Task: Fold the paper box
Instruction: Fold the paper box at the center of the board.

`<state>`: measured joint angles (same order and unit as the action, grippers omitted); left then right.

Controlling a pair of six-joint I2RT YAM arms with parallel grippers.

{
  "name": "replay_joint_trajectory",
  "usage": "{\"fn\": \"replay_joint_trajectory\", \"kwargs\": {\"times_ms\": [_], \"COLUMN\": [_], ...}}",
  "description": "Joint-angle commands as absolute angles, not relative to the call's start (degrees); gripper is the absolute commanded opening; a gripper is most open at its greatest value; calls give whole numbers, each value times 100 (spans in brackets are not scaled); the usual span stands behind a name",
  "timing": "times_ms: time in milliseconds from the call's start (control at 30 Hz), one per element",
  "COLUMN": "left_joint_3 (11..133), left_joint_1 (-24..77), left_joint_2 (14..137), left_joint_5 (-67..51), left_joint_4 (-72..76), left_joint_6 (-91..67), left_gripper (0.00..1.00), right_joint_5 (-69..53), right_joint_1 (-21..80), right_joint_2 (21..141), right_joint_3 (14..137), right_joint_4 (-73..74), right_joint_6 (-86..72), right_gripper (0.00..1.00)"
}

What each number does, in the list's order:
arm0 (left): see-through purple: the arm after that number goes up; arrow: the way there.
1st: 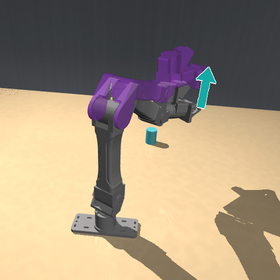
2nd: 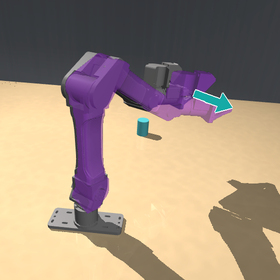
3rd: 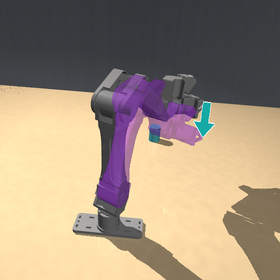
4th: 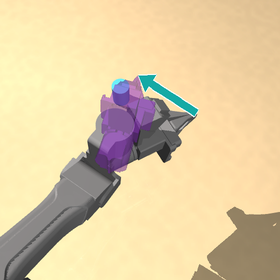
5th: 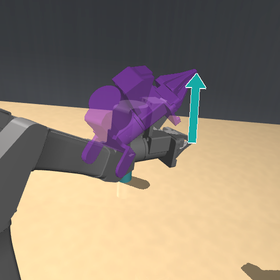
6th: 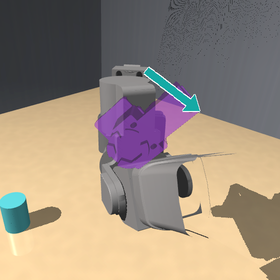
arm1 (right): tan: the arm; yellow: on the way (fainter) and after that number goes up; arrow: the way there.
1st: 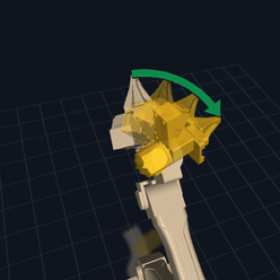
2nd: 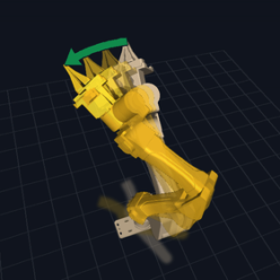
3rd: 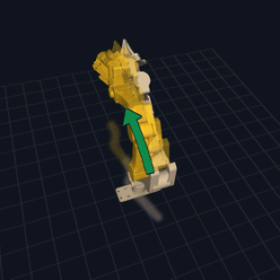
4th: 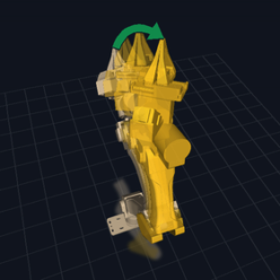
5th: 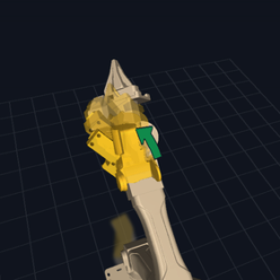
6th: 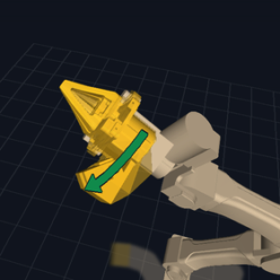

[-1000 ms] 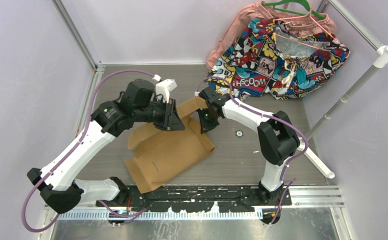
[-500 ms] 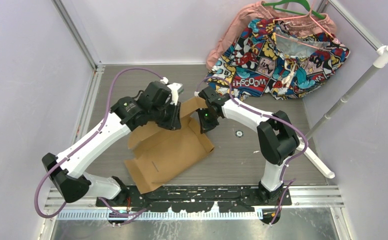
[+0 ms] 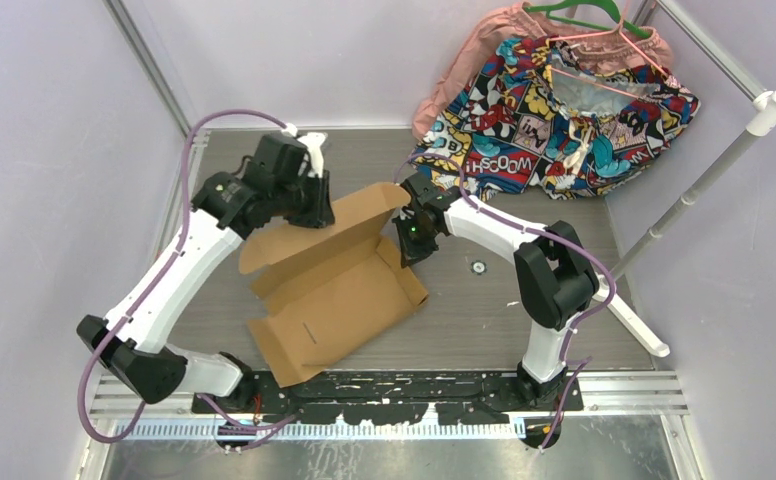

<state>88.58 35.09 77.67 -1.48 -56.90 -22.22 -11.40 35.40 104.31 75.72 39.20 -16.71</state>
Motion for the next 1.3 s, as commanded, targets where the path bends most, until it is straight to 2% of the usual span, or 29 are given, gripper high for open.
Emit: {"fn": "replay_joint_trajectory", "kwargs": {"times_ms": [0, 167, 367, 467, 667, 800, 1000, 1267], "left_joint_3": [9574, 9672, 9069, 8413, 7856, 7543, 7316, 7147], "left_joint_1": [2923, 1945, 1859, 1864, 1881, 1901, 2106, 2288], "left_joint_2": [7703, 7808, 8408, 8476, 8910, 9076, 9200, 9348], "left_joint_5": [-236, -535, -935, -789, -1090, -1714, -2444, -2654], "left_joint_4": [-5896, -5887, -5821, -5353, -4952, -4482, -4011, -3817], "left_joint_6": [-1894, -1818, -1920, -1987, -2027, -2082, -2218, -2274], "left_gripper": [21, 21, 17, 16, 14, 14, 13, 13], "right_joint_5": [-1056, -1067, -1080, -1099, -1117, -1156, -1125, -1102], "right_joint_1": [3568, 3558, 3555, 3558, 3559, 3561, 3652, 3827], "right_joint_2": [10599, 10592, 10574, 10567, 10562, 10585, 10624, 10735], "right_joint_3": [7518, 7425, 7447, 7447, 7392, 7378, 7378, 7301], "right_joint_4": [4113, 4069, 4096, 4089, 4018, 3984, 3935, 3748], "right_joint_6": [-1499, -1491, -1460, -1430, -1400, -1383, -1311, -1307], "right_gripper": [1, 1, 1, 1, 1, 2, 10, 21]}}
